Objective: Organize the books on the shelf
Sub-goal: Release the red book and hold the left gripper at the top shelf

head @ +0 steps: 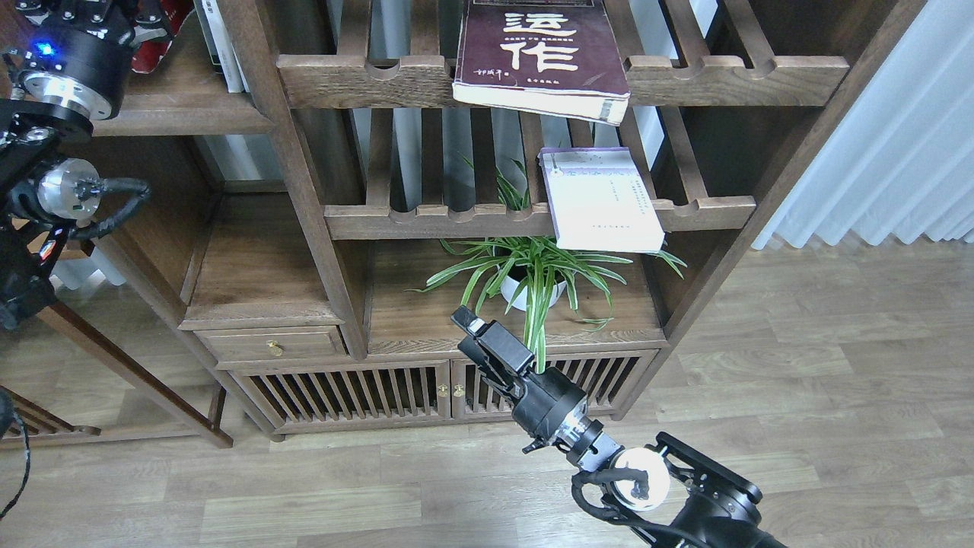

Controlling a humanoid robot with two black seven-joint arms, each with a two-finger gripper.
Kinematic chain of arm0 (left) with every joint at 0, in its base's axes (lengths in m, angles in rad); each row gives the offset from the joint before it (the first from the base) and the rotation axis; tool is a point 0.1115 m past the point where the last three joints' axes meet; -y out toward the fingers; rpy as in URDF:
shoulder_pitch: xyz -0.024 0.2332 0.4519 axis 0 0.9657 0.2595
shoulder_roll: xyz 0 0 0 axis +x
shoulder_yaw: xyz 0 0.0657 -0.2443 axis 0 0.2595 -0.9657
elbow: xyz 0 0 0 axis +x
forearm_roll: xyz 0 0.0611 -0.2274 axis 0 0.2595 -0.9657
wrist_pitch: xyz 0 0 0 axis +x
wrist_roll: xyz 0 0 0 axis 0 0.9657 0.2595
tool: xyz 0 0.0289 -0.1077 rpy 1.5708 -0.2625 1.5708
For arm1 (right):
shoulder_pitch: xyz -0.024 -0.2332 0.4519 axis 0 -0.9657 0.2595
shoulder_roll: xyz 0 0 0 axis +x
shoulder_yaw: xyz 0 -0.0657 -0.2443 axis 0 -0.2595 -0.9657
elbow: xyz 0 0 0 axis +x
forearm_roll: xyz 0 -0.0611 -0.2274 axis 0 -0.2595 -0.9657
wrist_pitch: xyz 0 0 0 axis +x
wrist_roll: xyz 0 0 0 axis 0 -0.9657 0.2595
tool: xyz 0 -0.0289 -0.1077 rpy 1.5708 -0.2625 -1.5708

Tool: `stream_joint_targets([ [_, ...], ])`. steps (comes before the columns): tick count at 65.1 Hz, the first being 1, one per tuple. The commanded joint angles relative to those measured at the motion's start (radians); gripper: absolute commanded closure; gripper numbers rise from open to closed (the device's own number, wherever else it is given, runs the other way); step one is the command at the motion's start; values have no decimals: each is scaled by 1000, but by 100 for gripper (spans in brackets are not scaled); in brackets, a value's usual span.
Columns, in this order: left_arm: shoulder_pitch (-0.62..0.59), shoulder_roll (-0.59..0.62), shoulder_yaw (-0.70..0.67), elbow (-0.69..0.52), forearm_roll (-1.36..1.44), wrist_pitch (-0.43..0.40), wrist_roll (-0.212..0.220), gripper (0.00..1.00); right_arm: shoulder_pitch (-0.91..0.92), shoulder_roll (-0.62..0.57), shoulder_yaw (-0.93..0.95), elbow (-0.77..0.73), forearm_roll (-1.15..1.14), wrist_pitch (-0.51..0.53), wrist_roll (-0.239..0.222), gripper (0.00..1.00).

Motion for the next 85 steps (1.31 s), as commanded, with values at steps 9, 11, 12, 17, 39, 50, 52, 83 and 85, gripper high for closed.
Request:
stream_joint_targets([
  [9, -1, -11, 7, 21, 0, 0, 0, 95, -1, 0, -1, 0, 0, 0, 0, 2],
  [11, -1, -11, 7, 21, 0, 0, 0, 94, -1, 0, -1, 0, 0, 0, 0, 2],
  [12, -1, -11, 7, 21, 0, 0, 0, 94, -1, 0, -1, 0, 0, 0, 0, 2],
  [17, 1, -11, 7, 24, 0, 0, 0, 90, -1, 0, -1, 0, 0, 0, 0, 2],
  [39, 4, -22, 8, 23, -8, -2, 0, 69, -1, 0, -3, 0, 0, 0, 0, 2],
  [50, 5, -36, 7, 15, -11, -2, 0, 66, -3, 0, -4, 0, 0, 0, 0, 2],
  [52, 5, -37, 7, 15, -11, -2, 0, 66, -3, 0, -3, 0, 0, 0, 0, 2],
  [83, -8, -26, -13, -29, -12, -2, 0, 60, -3, 0, -3, 0, 0, 0, 0, 2],
  [85, -8, -23, -19, -37, -12, -3, 0, 60, -3, 0, -3, 0, 0, 0, 0, 2],
])
